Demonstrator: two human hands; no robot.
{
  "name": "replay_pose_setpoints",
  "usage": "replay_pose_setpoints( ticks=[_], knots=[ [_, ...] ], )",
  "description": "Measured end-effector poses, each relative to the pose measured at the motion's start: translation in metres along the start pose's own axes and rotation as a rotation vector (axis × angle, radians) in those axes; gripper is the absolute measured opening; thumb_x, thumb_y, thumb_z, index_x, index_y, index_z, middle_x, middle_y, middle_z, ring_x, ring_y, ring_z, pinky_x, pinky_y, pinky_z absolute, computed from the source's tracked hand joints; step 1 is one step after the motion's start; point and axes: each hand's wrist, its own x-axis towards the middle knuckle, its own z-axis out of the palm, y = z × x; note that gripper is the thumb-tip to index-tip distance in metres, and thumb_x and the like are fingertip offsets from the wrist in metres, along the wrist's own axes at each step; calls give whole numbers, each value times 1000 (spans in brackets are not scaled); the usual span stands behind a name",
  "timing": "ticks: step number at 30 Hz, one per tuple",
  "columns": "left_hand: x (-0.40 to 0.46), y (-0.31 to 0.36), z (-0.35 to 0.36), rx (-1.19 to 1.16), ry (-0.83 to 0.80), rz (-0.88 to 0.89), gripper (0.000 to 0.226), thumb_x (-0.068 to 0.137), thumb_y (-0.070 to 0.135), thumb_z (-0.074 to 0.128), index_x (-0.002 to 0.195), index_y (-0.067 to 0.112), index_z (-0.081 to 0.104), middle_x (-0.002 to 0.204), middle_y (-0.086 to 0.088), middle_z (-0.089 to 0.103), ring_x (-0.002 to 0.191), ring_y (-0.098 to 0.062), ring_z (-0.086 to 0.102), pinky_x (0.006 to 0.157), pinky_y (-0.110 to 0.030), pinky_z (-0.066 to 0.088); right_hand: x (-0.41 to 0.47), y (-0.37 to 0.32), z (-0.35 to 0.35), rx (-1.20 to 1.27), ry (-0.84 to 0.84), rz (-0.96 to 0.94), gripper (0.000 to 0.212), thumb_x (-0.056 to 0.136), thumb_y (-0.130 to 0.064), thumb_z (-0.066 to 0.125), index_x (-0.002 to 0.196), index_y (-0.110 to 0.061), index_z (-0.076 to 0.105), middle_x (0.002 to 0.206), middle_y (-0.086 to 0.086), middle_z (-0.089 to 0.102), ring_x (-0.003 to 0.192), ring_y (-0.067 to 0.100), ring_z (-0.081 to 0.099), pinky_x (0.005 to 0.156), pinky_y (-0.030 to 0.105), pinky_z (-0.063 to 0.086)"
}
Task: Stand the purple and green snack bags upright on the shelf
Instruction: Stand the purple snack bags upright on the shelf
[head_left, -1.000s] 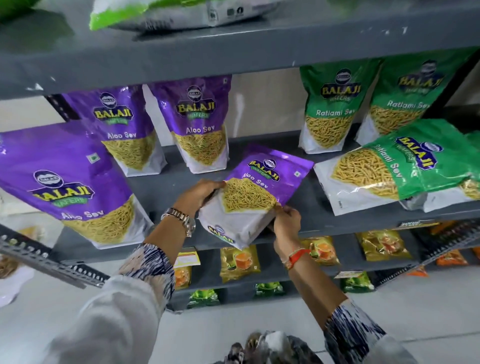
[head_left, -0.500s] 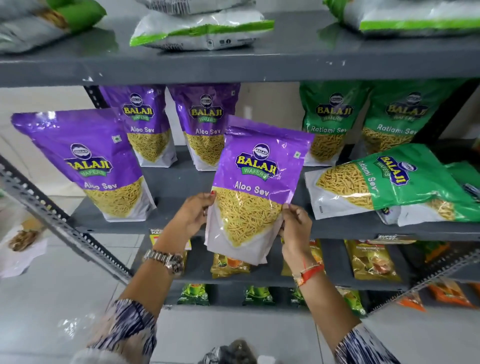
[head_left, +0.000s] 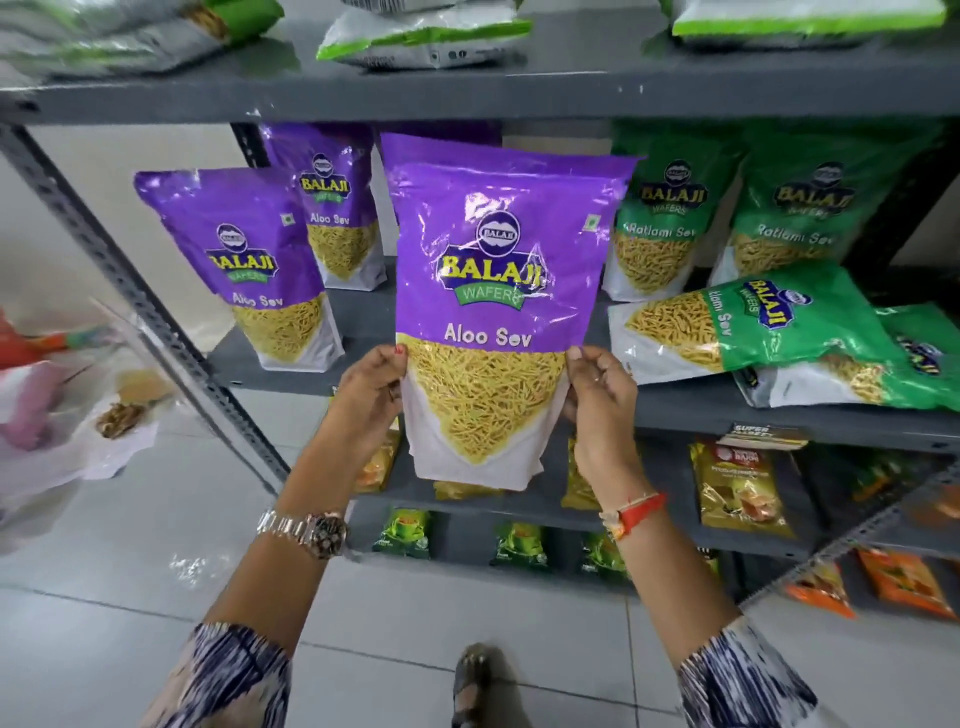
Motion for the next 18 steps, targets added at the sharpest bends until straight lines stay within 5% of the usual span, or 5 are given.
replay_pose_setpoints(
  ticks=[6,10,14,18],
  knots=[
    [21,3,-10,125,137,-2,23,92,10,43,74,19,54,65,1,58,63,-14,50,62,-30,42,26,18,22,-57,-3,28,12,94,-18,51,85,-22,57,90,2,67,94,24,64,87,42,52],
    [51,9,-19,199,193,-20,24,93,8,38,76,21,48,49,10,54,47,-7,46,53,-25,36,54,33,46,-52,-37,56,14,95,-15,48,85,-21,55,88,2,66,86,18,64,85,41,52],
    [85,14,-30,130,252,-13,24,93,5,37,76,20,46,66,-3,42,58,-13,36,55,-24,31,88,47,73,-93,-73,56,15,96,-15,45,86,-21,52,95,7,64,95,24,62,89,42,50],
    [114,13,-46,73,290,-33,23,92,3,38,79,20,48,74,-5,46,67,-16,45,64,-30,39,115,58,97,-107,-99,3,14,97,-10,42,88,-17,50,89,1,61,85,13,60,81,28,49]
  ],
)
